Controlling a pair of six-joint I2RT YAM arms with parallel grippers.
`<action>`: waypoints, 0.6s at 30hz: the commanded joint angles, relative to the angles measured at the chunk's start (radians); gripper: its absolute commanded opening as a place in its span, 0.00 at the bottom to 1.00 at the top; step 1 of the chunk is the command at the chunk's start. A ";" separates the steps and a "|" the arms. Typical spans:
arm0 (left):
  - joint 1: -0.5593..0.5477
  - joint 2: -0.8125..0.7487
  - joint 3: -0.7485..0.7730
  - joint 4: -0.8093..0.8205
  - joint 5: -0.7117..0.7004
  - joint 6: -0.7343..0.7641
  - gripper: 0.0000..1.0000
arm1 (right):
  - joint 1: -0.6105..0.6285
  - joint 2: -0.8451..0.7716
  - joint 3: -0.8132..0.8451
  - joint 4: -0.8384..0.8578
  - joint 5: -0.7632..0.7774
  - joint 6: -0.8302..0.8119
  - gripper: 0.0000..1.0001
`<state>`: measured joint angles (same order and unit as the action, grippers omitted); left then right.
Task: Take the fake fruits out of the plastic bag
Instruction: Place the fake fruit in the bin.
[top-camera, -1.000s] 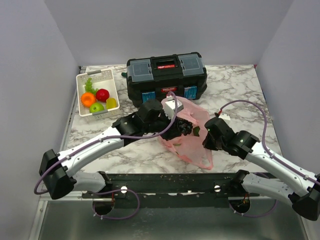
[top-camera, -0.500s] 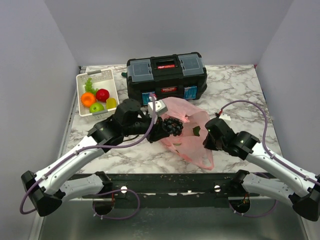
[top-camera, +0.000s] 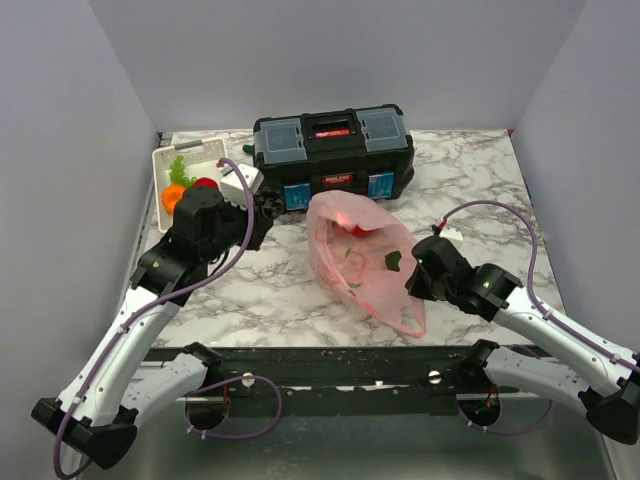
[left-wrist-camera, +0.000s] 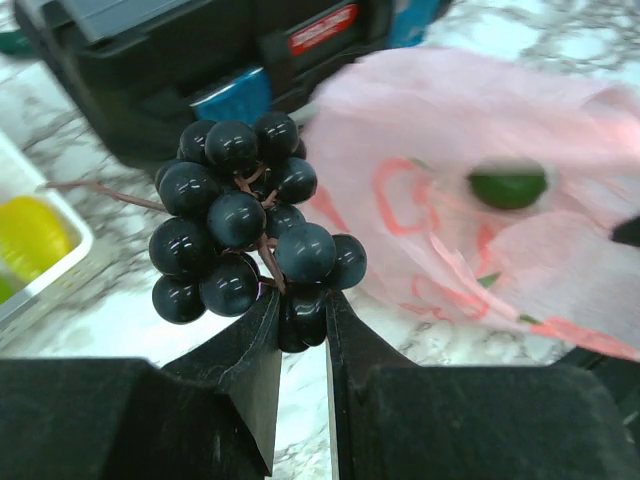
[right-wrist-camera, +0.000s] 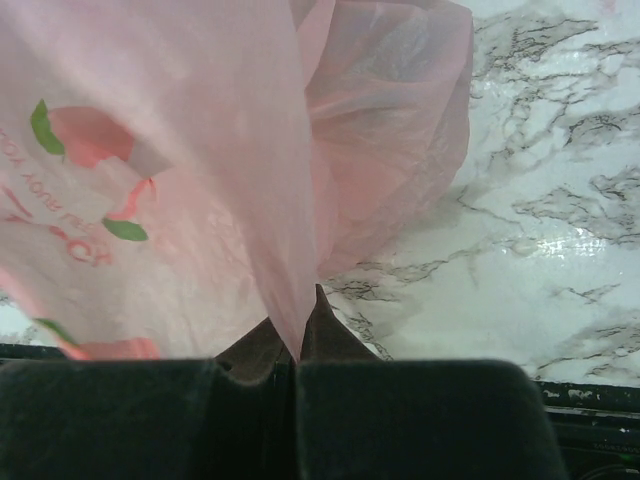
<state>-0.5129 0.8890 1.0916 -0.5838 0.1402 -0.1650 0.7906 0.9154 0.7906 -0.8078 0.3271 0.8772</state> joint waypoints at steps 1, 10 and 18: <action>0.047 -0.021 0.041 -0.059 -0.084 0.050 0.00 | 0.001 -0.012 -0.011 0.007 0.033 -0.004 0.01; 0.052 -0.021 0.027 -0.038 -0.348 -0.072 0.00 | 0.002 -0.007 -0.017 0.027 0.020 -0.016 0.01; 0.198 0.104 0.074 0.070 -0.490 -0.263 0.00 | 0.001 -0.024 -0.014 0.019 0.018 -0.015 0.01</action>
<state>-0.4019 0.9543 1.1351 -0.6212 -0.2371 -0.2920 0.7906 0.9138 0.7872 -0.8013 0.3267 0.8703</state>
